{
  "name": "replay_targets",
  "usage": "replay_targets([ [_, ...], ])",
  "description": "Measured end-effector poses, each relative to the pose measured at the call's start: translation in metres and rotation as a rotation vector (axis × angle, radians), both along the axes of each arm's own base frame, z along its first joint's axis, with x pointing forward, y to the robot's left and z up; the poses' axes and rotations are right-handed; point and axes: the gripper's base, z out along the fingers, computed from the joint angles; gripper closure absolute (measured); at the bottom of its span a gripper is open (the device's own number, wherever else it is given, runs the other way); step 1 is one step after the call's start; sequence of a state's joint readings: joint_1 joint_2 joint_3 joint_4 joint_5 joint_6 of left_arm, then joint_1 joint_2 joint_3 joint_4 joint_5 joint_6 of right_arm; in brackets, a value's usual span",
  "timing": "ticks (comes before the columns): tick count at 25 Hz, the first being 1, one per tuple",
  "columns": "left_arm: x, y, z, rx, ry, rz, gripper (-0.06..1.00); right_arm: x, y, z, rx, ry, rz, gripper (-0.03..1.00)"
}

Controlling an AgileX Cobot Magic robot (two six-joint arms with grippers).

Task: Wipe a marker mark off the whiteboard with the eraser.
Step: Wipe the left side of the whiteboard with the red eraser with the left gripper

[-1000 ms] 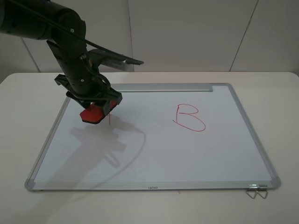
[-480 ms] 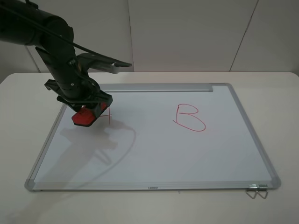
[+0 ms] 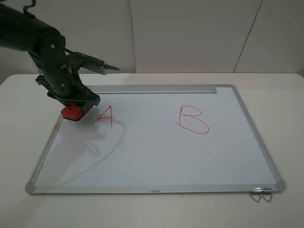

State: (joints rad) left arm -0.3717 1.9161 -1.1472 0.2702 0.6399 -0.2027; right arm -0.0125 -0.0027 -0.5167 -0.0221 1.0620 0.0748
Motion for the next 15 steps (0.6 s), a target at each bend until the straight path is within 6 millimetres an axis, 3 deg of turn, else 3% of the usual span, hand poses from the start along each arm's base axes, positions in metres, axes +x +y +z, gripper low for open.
replay_targets([
  [7,0.003,-0.011,-0.03,0.004,0.024,-0.04,0.4,0.0,0.0,0.0,0.0,0.0,0.0,0.24],
  [15,0.003,-0.024,-0.04,-0.009,-0.004,-0.095,0.4,0.0,0.0,0.0,0.0,0.0,0.0,0.24],
])
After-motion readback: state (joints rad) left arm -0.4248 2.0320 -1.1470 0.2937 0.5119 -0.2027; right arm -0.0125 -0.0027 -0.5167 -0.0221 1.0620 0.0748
